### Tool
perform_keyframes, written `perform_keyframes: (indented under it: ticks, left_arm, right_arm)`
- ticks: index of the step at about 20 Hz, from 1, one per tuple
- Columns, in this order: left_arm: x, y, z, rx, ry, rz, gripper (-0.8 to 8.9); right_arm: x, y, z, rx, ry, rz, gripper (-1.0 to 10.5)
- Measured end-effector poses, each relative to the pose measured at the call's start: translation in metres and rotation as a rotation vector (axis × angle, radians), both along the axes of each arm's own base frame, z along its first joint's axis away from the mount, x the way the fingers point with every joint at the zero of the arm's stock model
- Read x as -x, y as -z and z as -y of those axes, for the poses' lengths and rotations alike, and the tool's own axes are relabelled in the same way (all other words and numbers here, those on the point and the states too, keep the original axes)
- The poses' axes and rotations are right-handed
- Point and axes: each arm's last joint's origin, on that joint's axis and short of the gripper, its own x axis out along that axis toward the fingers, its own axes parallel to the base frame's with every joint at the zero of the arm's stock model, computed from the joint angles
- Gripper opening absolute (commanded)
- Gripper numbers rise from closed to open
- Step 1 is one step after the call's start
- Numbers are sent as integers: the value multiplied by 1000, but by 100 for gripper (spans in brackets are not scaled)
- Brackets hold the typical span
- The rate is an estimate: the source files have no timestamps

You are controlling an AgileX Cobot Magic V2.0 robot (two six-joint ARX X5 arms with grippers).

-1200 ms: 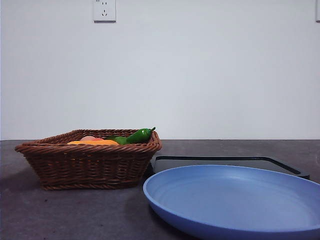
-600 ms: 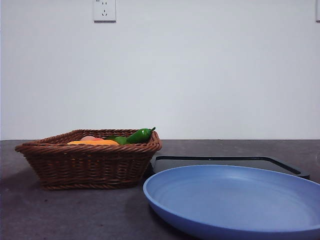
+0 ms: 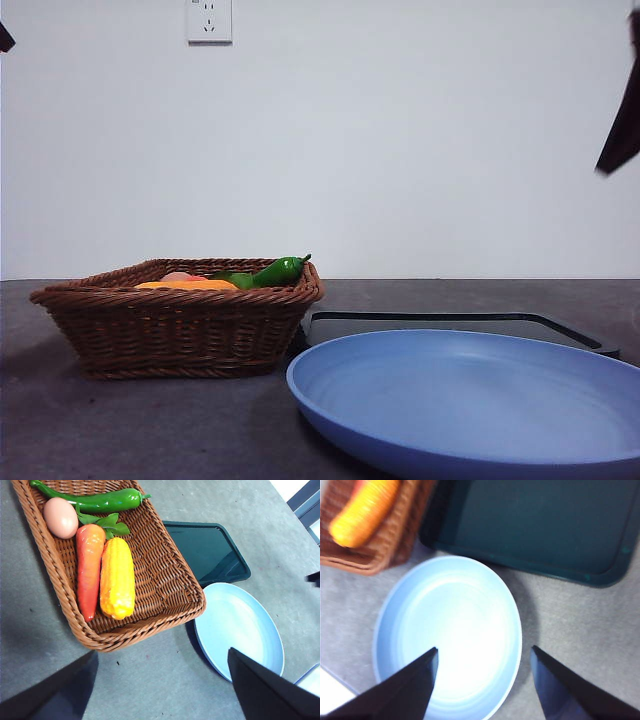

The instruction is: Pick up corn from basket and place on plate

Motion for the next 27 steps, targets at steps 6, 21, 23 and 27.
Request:
perform_keyframes:
  ticks: [6,21,23,27]
  left_arm:
    - [0,0,0,0,0,6,417]
    - [-1,0,0,0,0,3,417]
    - [-3,1,0,0,2,-7,416]
    - [-14,-1,7,-2,44,-17,417]
  right_arm:
    - [-36,40,-17,60,-45,-136,303]
    - [-57,91,-36,130,-115,-300,2]
    - [-57,91,-36,126,-116,-300,2]
    - [-55,87,-35,136,-108,-301,2]
